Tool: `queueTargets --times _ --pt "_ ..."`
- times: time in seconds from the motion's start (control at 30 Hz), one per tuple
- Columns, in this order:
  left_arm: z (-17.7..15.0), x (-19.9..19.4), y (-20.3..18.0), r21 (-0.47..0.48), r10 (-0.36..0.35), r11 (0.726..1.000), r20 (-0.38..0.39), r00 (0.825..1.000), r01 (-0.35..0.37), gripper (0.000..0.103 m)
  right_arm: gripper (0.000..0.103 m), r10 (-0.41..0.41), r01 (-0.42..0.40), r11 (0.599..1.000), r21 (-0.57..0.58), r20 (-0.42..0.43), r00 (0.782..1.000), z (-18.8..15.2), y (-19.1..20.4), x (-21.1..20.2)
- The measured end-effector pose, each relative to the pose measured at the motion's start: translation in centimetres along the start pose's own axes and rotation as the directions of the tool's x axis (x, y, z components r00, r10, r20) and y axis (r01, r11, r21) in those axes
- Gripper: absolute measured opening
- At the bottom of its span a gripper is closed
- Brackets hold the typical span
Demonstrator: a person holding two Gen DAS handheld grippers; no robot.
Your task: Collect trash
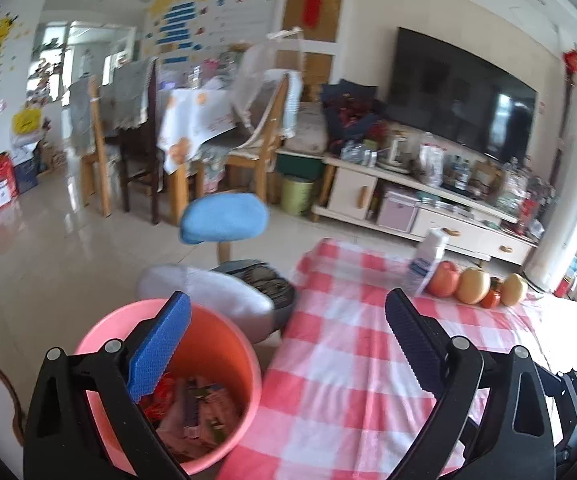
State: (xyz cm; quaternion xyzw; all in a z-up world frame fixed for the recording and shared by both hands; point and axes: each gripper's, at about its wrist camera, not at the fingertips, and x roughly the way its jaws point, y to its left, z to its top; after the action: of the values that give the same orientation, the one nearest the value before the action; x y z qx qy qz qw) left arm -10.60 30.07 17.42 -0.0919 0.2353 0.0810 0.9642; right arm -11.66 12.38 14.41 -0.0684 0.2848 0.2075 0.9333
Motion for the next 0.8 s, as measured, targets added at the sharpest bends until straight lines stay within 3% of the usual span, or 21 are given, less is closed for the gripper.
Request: queueTargets --times 0.27,0.4,0.8 --pt "0.4 -0.8 -6.3 0.031 -0.127 0.992 0.032 0.991 0.126 0.097 0.094 -0.115 0.112 0.993 0.048 0.055 0.992 -1.0 -5.3 -4.0" --pt "0.2 -1.8 -9.9 0.077 -0.138 0.988 0.072 0.988 0.132 0.098 0.094 -0.159 0.152 0.985 0.08 0.084 0.984 -1.5 -7.5 -6.2" --pt "-1.1 -3.7 -17.9 0.159 -0.234 0.963 0.092 0.968 0.218 0.098 0.096 -0.269 0.245 0.954 0.173 0.134 0.954 -3.7 -13.6 -11.3"
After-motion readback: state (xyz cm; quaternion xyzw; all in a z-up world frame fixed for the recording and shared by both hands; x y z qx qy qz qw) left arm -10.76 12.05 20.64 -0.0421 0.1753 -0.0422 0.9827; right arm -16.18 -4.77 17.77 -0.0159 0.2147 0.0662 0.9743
